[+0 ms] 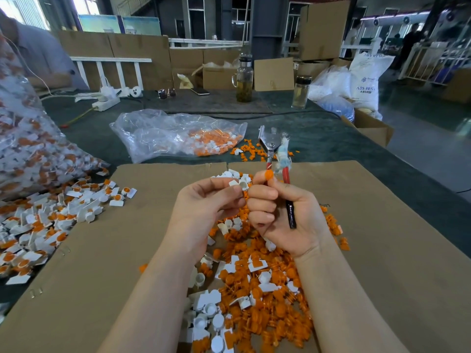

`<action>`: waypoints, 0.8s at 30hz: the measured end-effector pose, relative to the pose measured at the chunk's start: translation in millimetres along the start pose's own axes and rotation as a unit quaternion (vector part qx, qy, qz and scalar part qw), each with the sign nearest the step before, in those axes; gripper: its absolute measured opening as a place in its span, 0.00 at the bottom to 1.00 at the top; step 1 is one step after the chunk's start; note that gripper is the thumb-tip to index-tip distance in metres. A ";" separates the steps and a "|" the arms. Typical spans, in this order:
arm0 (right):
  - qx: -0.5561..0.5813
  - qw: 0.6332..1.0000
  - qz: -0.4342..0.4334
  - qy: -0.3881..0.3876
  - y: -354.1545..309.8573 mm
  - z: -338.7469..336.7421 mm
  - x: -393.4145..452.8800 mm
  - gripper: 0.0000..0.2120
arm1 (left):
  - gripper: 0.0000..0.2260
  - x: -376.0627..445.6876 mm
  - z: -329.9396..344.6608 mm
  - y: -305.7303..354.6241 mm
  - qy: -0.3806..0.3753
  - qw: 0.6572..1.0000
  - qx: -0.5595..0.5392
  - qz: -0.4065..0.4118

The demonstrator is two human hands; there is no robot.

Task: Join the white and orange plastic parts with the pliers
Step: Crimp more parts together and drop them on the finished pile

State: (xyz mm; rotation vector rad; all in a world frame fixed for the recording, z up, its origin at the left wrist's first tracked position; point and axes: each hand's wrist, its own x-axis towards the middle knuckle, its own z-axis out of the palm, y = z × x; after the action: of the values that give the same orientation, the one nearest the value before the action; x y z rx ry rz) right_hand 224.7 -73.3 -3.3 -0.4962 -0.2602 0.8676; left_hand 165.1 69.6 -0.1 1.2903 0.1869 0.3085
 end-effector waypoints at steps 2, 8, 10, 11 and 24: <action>-0.010 1.000 0.001 0.001 -1.4 -1.2 -0.9 0.08 | 0.05 0.0 0.1 0.0 0.000 1.000 0.005 -0.001; -0.430 0.804 -0.144 0.385 -18.1 -11.5 0.5 0.05 | 0.04 1.7 -5.7 0.6 0.046 0.999 0.007 -0.018; -0.539 0.654 -0.172 0.502 -32.7 -24.6 -7.9 0.07 | 0.05 2.7 -8.7 1.2 0.069 0.997 0.002 -0.020; -0.575 0.590 -0.172 0.541 -40.3 -31.5 -13.8 0.08 | 0.05 3.3 -10.2 1.7 0.079 0.997 -0.002 -0.021; -0.640 0.378 -0.091 0.663 -51.9 -51.9 -31.5 0.06 | 0.08 7.2 -16.0 0.8 0.121 0.991 -0.003 -0.049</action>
State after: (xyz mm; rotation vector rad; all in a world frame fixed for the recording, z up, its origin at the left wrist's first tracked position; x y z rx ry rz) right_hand 260.8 -142.1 -21.6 -2.4182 0.6453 -0.4231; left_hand 166.9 86.8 -3.4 1.2322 0.4549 0.3808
